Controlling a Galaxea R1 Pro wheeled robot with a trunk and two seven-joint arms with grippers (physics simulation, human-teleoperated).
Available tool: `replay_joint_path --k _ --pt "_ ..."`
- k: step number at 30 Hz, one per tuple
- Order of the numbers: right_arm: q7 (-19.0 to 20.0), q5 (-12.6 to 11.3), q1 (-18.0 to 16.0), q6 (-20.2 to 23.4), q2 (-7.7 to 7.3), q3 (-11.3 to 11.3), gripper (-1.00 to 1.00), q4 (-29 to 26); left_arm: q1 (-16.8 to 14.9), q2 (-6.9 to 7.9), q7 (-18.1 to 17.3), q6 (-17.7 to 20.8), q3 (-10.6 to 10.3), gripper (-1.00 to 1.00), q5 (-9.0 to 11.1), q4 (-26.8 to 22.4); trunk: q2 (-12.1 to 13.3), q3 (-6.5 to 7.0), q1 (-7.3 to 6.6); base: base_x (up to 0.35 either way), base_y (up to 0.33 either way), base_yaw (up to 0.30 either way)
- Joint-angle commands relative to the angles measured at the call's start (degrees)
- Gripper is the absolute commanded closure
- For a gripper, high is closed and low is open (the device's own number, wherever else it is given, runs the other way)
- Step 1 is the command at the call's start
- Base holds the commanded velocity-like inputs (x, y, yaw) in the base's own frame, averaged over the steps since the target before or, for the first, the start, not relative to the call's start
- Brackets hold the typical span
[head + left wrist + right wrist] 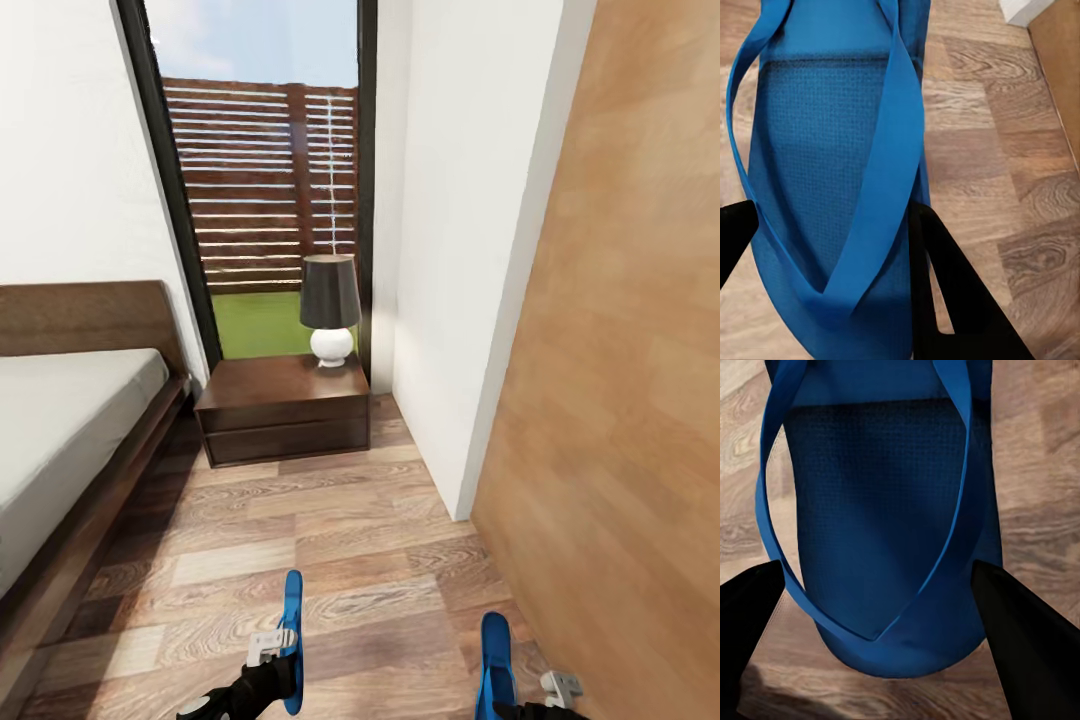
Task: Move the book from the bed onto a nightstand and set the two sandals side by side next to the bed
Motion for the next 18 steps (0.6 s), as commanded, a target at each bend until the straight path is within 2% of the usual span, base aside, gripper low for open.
replay_joint_path --k 1,6,18 --pt "0.2 -0.3 0.0 0.2 -0.02 0.0 1.00 0.0 0.0 0.03 0.1 -0.1 -0.3 1.00 0.4 0.0 0.0 -0.05 0.02 0.328 0.000 0.253" --pt "0.2 -0.3 0.0 0.2 -0.02 0.0 1.00 0.0 0.0 0.02 0.1 -0.1 -0.3 1.00 0.4 0.0 0.0 -0.05 0.02 0.328 0.000 0.182" --pt "0.3 -0.3 0.0 0.2 -0.02 0.0 1.00 0.0 0.0 0.03 0.1 -0.1 -0.3 1.00 0.4 0.0 0.0 -0.05 0.02 0.328 0.000 0.010"
